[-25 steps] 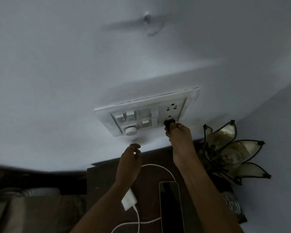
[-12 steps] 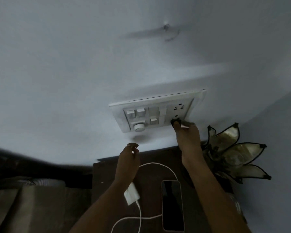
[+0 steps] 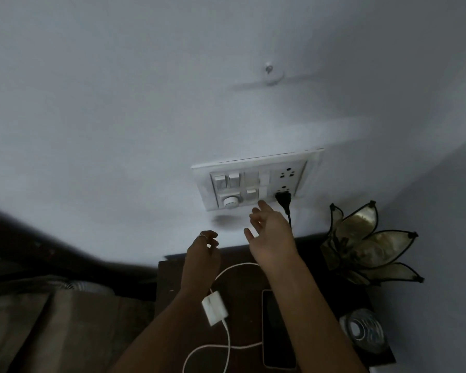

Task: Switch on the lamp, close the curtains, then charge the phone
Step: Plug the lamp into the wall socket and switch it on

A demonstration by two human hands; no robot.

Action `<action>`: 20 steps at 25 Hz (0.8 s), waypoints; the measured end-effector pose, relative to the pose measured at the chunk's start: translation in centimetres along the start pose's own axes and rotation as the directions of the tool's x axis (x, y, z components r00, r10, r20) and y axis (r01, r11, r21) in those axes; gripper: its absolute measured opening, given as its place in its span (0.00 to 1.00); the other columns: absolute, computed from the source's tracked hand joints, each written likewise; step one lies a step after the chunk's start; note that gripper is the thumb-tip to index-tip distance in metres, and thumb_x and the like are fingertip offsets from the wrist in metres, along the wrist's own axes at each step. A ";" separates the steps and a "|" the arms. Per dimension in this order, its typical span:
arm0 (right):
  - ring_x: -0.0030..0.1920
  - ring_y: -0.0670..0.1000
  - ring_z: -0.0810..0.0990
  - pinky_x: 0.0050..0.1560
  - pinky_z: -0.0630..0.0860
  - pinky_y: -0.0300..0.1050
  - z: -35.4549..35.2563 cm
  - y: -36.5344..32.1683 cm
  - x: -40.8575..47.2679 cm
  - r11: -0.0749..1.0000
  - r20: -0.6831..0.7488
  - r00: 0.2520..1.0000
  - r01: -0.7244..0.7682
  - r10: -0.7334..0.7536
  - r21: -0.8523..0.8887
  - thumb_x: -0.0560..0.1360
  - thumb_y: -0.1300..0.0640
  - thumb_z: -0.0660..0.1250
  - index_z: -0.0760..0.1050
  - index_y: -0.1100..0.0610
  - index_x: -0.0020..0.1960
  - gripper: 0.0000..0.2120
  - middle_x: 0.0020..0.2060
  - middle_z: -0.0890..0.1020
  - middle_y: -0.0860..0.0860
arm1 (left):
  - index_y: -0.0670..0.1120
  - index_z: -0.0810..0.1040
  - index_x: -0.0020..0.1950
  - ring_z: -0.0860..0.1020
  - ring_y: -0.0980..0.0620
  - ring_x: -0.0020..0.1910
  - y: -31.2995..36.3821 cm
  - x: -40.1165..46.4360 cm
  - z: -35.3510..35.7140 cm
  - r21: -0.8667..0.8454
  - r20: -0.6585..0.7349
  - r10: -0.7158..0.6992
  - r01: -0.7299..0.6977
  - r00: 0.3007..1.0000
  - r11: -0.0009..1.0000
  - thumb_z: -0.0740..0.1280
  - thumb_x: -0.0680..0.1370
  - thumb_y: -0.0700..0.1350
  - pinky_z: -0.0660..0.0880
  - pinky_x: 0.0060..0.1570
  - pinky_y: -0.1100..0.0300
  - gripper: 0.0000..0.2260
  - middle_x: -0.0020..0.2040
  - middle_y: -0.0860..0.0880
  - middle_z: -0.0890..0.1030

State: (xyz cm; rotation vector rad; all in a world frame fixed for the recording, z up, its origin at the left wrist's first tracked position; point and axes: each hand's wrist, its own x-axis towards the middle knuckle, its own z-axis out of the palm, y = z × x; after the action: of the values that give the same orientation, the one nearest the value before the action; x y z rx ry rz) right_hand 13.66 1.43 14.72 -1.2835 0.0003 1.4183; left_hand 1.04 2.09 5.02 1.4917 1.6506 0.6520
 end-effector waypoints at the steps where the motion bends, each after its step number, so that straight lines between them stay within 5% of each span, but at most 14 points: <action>1: 0.65 0.51 0.69 0.71 0.64 0.51 0.1 -0.1 0.1 0.999 0.003 1.000 -0.020 0.020 0.046 0.76 0.70 0.56 0.64 0.56 0.72 0.25 0.67 0.71 0.57 | 0.43 0.73 0.59 0.77 0.51 0.47 -0.1 -0.1 -0.2 0.005 -0.004 0.002 -0.001 1.000 1.000 0.59 0.75 0.31 0.74 0.46 0.59 0.15 0.51 0.48 0.79; 4: 0.64 0.51 0.70 0.71 0.64 0.52 0.7 -0.5 0.2 0.992 0.004 0.999 -0.050 0.050 0.114 0.75 0.70 0.55 0.69 0.58 0.68 0.23 0.61 0.74 0.55 | 0.44 0.74 0.58 0.77 0.51 0.45 -0.5 -0.2 -0.7 0.006 -0.028 0.000 0.000 1.000 1.000 0.59 0.74 0.31 0.72 0.43 0.60 0.15 0.49 0.48 0.79; 8: 0.66 0.52 0.69 0.71 0.65 0.53 0.8 -0.2 0.4 0.993 -0.027 0.997 -0.073 0.076 0.092 0.73 0.70 0.57 0.75 0.60 0.43 0.11 0.52 0.75 0.54 | 0.44 0.74 0.57 0.76 0.53 0.44 -0.8 -0.3 -1.2 0.020 -0.051 0.006 -0.005 0.999 1.000 0.59 0.74 0.31 0.70 0.38 0.65 0.15 0.48 0.48 0.79; 13: 0.72 0.52 0.63 0.70 0.64 0.51 1.1 -0.2 1.2 0.992 -0.026 0.996 -0.079 0.082 0.103 0.72 0.71 0.56 0.75 0.59 0.55 0.17 0.71 0.66 0.54 | 0.44 0.74 0.58 0.76 0.52 0.45 -0.5 -0.2 -1.3 0.030 -0.048 0.011 -0.010 0.999 1.000 0.59 0.75 0.32 0.71 0.43 0.61 0.14 0.48 0.49 0.78; 16: 0.73 0.52 0.60 0.71 0.63 0.52 1.1 -0.1 1.2 0.993 -0.019 0.997 -0.076 0.078 0.093 0.72 0.72 0.56 0.63 0.57 0.72 0.29 0.74 0.62 0.55 | 0.44 0.73 0.59 0.77 0.52 0.46 -0.2 -0.1 -1.3 0.049 -0.039 0.021 -0.019 0.999 0.999 0.59 0.76 0.33 0.71 0.42 0.62 0.14 0.49 0.49 0.78; 18: 0.72 0.52 0.62 0.71 0.63 0.52 1.5 -0.5 1.0 0.992 -0.022 0.996 -0.088 0.090 0.089 0.72 0.72 0.56 0.64 0.57 0.72 0.30 0.73 0.63 0.55 | 0.44 0.74 0.58 0.78 0.49 0.49 -0.1 0.0 -1.3 0.068 -0.041 0.039 -0.036 0.998 0.997 0.59 0.76 0.34 0.72 0.43 0.62 0.13 0.50 0.48 0.79; 20: 0.68 0.52 0.67 0.69 0.63 0.51 1.9 -1.0 0.9 0.990 -0.035 0.993 -0.108 0.111 0.091 0.72 0.73 0.54 0.73 0.58 0.57 0.19 0.68 0.70 0.57 | 0.44 0.74 0.57 0.79 0.47 0.53 0.0 0.1 -1.3 0.140 -0.065 0.068 -0.058 0.996 0.988 0.59 0.77 0.36 0.71 0.46 0.63 0.11 0.53 0.46 0.81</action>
State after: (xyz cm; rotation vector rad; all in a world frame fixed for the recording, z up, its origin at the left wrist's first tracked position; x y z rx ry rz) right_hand 13.32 3.62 15.53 -1.2534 0.1617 1.4694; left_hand -0.03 2.35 5.75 1.6418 1.7374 0.6421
